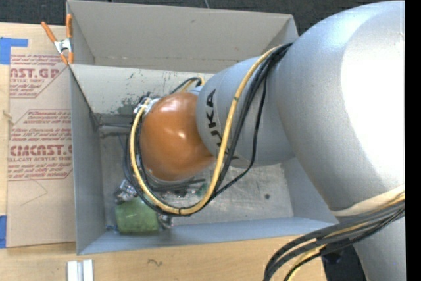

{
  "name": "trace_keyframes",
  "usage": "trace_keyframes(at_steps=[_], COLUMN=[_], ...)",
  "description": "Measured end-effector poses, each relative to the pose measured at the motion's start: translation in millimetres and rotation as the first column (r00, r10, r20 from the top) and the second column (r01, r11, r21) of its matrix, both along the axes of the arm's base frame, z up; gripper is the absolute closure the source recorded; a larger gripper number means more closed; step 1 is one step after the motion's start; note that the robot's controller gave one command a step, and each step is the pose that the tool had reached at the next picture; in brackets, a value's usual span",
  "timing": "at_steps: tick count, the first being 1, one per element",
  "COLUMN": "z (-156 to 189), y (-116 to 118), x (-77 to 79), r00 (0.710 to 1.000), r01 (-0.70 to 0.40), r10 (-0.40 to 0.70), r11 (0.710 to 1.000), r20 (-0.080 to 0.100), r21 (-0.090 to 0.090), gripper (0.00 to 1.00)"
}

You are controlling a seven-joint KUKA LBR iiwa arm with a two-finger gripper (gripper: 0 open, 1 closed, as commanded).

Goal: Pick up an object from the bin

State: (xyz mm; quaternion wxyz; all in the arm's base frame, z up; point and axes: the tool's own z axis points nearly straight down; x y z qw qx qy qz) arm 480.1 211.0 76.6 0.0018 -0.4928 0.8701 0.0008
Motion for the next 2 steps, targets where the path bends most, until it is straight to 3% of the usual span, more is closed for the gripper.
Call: trace_keyframes(at_steps=[1,2], z=[2.1,147.5], y=[-2.3,3.4], x=[2.4,15.7], r00=[1.0,0.976], r01=[0.009,-0.218], r10=[-0.009,0.218], r11=[1.0,0.976], r20=[0.003,0.007], r21=[0.001,0.0], gripper=[1.0,1.0])
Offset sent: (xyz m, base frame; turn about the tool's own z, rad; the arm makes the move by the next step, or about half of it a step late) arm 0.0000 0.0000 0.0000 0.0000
